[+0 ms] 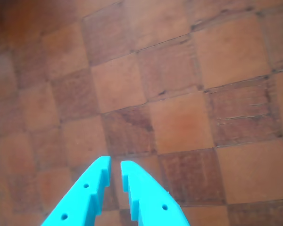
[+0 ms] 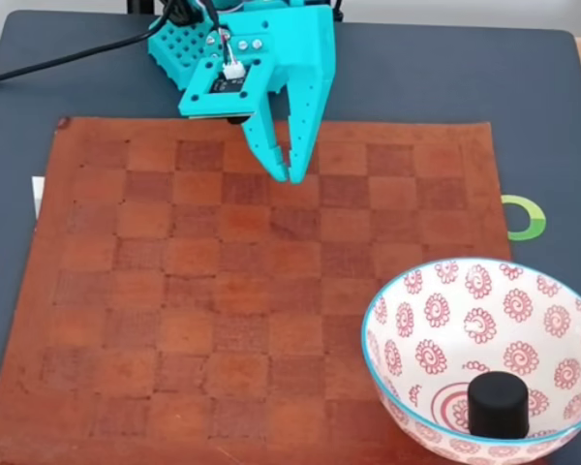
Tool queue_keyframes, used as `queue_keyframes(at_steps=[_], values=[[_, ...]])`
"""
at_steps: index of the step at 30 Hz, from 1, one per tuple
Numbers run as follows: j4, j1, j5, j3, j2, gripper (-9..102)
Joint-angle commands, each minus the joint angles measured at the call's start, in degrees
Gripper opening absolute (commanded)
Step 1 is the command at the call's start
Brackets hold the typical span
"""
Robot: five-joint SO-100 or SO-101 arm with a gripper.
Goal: Grasp a black cylinder and put it in a bowl.
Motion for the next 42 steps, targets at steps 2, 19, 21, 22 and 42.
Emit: queue_keyframes(at_steps=[2, 19, 21, 22, 42], values=[[-0.79, -0.18, -0.53, 0.88, 0.53, 0], [-0.88, -0.18, -0.44, 2.81, 0.53, 0], [-0.88, -0.18, -0.44, 2.9, 0.53, 0], [-0.97, -0.18, -0.44, 2.9, 0.53, 0], [-0.44, -0.18, 0.53, 3.87, 0.53, 0]])
